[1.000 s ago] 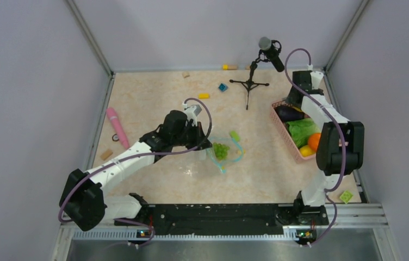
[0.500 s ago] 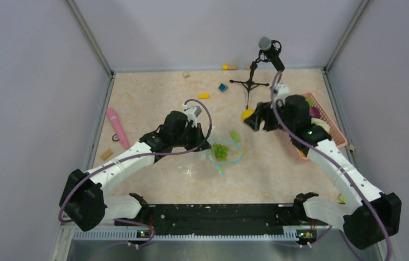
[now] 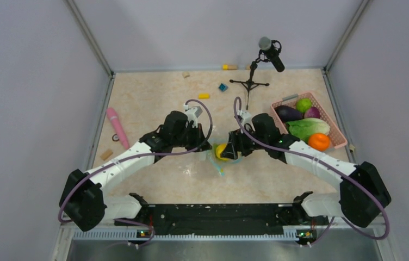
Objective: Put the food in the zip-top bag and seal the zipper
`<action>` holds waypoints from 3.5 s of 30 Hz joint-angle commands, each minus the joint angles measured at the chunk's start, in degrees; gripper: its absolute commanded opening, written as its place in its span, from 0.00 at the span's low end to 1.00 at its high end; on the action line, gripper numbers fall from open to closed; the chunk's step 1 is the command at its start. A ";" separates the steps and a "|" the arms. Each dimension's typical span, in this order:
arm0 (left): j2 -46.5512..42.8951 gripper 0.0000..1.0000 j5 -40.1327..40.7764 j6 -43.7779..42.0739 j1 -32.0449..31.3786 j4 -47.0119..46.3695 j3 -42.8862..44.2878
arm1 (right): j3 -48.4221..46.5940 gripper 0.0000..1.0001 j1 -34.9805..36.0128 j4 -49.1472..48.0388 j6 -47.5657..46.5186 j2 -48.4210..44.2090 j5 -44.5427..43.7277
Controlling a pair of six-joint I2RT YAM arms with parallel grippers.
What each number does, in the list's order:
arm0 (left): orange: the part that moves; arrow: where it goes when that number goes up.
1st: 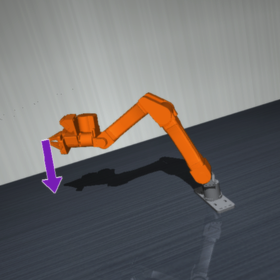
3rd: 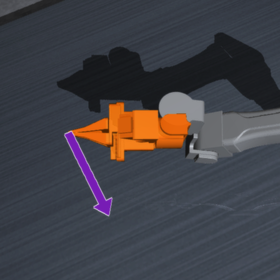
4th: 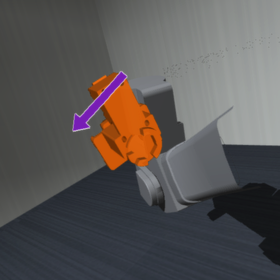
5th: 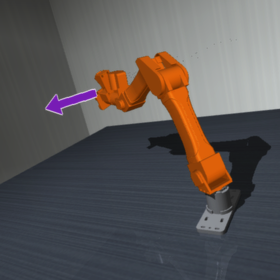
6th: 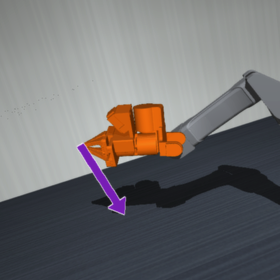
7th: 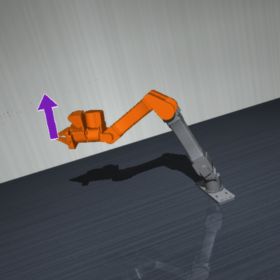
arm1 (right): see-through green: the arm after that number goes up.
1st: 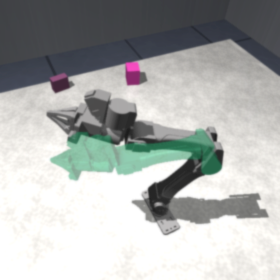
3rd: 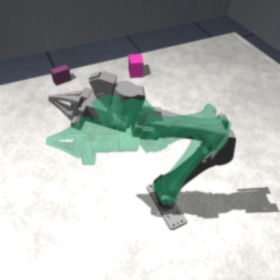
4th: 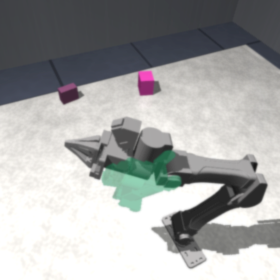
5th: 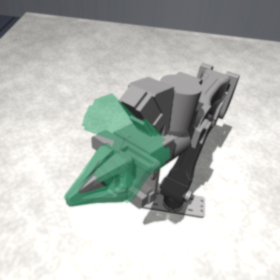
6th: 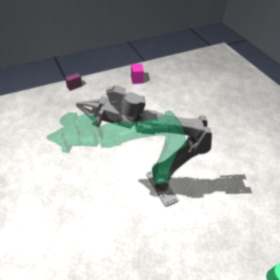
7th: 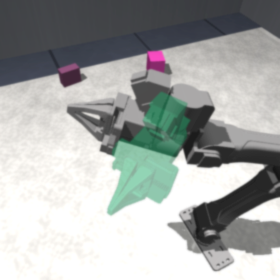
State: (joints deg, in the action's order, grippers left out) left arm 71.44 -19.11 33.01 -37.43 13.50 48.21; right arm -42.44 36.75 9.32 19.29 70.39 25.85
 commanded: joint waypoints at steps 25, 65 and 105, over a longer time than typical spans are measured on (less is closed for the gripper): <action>-1.13 0.00 0.42 0.18 -0.43 -2.32 -0.31 | -9.83 0.99 -4.44 13.47 8.40 -9.14 -37.38; -5.76 0.00 2.83 -0.42 -0.36 -0.31 -0.50 | -0.01 0.00 -4.23 -14.12 13.95 3.14 -2.23; -4.57 0.00 14.67 0.25 -0.28 3.50 4.63 | -19.82 0.93 -38.25 19.37 16.73 18.49 -46.24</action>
State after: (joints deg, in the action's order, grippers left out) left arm 66.65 -3.16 33.87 -37.63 18.22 50.13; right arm -59.83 -0.21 32.23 33.26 86.11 -20.27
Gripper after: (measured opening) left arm 0.013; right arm 0.964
